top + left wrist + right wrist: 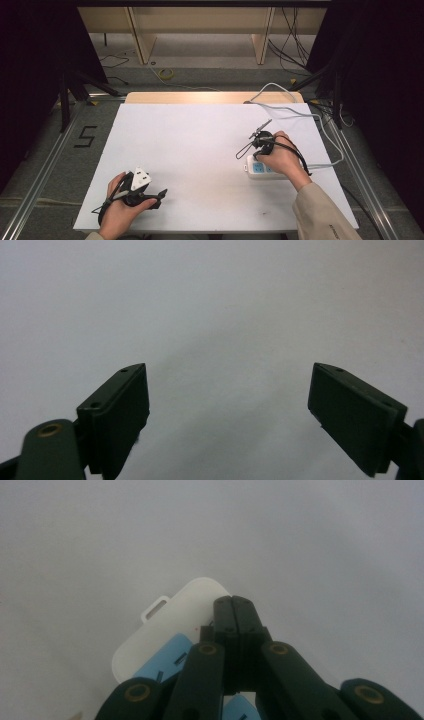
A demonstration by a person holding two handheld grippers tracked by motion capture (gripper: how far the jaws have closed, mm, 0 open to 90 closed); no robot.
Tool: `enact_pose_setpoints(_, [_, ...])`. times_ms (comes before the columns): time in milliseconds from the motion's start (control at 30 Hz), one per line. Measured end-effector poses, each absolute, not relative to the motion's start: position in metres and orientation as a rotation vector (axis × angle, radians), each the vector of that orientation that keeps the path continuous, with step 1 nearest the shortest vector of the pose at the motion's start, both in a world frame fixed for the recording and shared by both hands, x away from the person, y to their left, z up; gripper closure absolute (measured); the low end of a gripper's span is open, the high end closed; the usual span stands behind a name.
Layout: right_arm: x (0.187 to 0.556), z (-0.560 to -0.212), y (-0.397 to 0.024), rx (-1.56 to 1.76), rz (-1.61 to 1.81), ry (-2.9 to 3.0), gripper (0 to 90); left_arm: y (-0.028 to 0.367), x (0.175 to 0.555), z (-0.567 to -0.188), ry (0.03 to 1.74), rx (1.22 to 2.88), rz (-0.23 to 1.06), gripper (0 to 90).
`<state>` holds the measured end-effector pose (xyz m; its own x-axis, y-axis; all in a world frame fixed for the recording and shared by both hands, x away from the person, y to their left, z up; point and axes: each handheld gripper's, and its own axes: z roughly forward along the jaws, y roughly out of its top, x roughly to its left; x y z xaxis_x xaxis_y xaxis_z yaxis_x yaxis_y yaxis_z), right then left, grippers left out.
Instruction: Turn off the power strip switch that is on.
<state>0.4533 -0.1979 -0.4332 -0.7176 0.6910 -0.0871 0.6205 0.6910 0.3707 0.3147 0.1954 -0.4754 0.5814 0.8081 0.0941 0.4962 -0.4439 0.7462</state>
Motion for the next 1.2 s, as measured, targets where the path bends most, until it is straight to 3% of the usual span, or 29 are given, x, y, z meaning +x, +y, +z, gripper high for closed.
enact_pose_setpoints(1200, [0.448,-0.4349,-0.2034,1.1,0.554,2.625,90.0,0.1954,0.3149,-0.4756,1.038,2.12,0.582,16.6])
